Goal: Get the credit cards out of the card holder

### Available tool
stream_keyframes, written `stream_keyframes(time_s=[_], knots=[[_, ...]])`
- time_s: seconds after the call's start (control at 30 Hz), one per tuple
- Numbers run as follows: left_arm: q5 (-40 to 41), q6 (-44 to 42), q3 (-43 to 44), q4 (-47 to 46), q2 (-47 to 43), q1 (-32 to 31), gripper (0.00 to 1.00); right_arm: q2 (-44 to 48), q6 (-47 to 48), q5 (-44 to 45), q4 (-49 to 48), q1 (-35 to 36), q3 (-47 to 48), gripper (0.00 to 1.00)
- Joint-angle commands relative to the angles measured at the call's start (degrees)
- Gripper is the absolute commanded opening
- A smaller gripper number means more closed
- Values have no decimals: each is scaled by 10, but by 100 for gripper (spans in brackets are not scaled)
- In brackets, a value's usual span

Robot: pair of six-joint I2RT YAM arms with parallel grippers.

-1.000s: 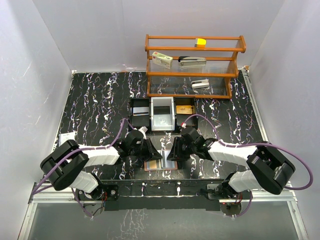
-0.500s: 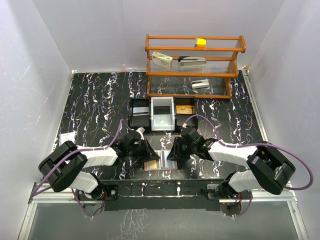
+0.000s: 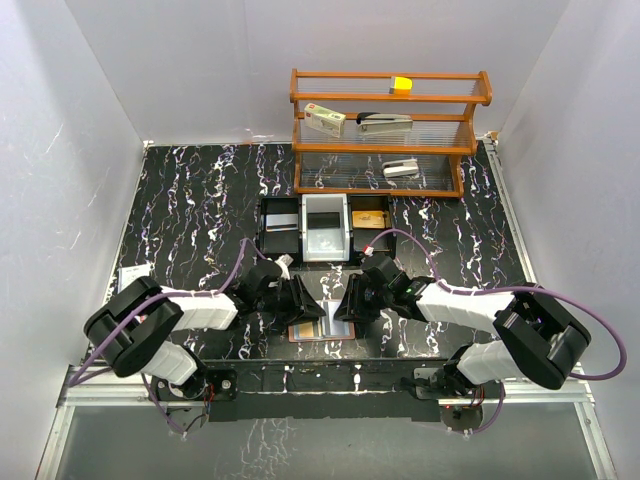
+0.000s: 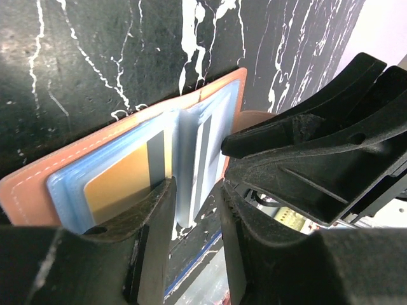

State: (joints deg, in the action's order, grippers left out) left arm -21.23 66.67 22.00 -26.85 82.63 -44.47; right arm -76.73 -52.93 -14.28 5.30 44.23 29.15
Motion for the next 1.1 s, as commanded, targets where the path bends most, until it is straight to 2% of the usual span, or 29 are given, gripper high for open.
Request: stream_keyframes(time_s=[0.0,0.17,0.37,0.57,0.77,1.07], knots=[[-32,-1,7,-32,30,2,33,-8,6,20,1,-1,0,31],[-43,2,8,-49,47,2,28,-7,4,21,-1,-1,-1,31],[-47,9,3,-61,47,2,12,-8,2,22,-1,0,-3,31],[-23,7,-9,-36,9,4,1,-8,3,36,13,-1,-2,31],[-28,14,-27,-51,-5,14,0,-11,7,34,13,0,-2,30],[-19,-13,-18,5,-31,20,0,2,23,31,35,-1,28,30]])
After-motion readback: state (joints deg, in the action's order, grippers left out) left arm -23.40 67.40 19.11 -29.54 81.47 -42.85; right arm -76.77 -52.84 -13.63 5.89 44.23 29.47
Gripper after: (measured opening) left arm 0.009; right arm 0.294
